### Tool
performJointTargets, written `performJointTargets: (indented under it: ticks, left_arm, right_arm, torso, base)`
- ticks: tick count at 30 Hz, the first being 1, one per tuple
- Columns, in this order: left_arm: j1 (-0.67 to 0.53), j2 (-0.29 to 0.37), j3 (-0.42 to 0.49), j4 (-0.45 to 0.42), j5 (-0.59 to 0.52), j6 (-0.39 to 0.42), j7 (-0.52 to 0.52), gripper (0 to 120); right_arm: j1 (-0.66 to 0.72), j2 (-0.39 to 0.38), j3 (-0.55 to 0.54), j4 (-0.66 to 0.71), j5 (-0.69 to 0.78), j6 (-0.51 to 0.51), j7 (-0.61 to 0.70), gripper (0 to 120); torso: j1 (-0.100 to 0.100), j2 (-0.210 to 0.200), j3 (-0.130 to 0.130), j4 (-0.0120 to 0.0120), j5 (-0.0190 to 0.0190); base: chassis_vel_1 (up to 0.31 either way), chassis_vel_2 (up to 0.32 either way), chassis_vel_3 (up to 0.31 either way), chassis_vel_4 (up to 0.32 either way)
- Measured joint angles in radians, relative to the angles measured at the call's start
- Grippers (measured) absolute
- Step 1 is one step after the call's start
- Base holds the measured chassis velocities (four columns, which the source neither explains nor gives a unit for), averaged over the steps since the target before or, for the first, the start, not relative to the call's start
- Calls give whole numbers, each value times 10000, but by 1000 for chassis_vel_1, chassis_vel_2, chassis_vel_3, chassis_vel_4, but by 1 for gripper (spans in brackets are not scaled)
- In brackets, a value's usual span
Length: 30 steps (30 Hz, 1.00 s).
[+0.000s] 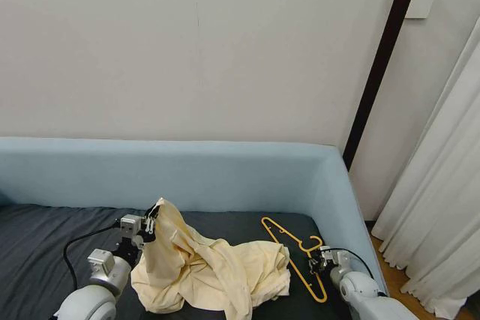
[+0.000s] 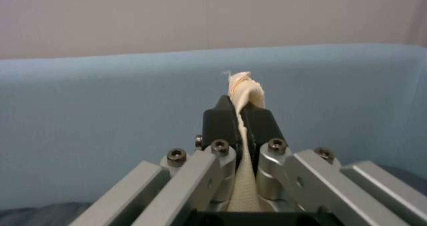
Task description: Pick up the clothes from the sofa and hang them on the clothes hanger.
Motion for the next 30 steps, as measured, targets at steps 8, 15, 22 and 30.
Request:
performJointTargets:
  ticks: [8, 15, 22, 30]
  left_arm:
    - [-29, 26, 52, -47, -74, 44, -26, 0]
    - [-128, 69, 156, -83, -167, 140, -71, 0]
    - [-573, 198, 461, -88, -642, 445, -286, 0]
    - [-1618, 749, 920, -354, -1785, 1070, -645, 0]
  right_arm:
    - [-40, -26, -126, 73, 4, 188, 54, 4]
    - [-401, -483, -212, 1242, -898, 1107, 1017, 4]
    - [-1391, -1534, 353, 3790, -2353, 2152, 2330, 4]
    - [-3053, -2701, 1090, 6635, -4440, 3319, 2814, 4]
  torso:
    - [0, 0, 0, -1, -1]
    - [0, 0, 0, 2, 2]
    - [0, 0, 0, 0, -2]
    - [-1, 1, 0, -1, -1]
  base:
    - [0, 0, 0, 0]
    - [0, 0, 0, 0]
    - [0, 0, 0, 0]
    - [0, 0, 0, 0]
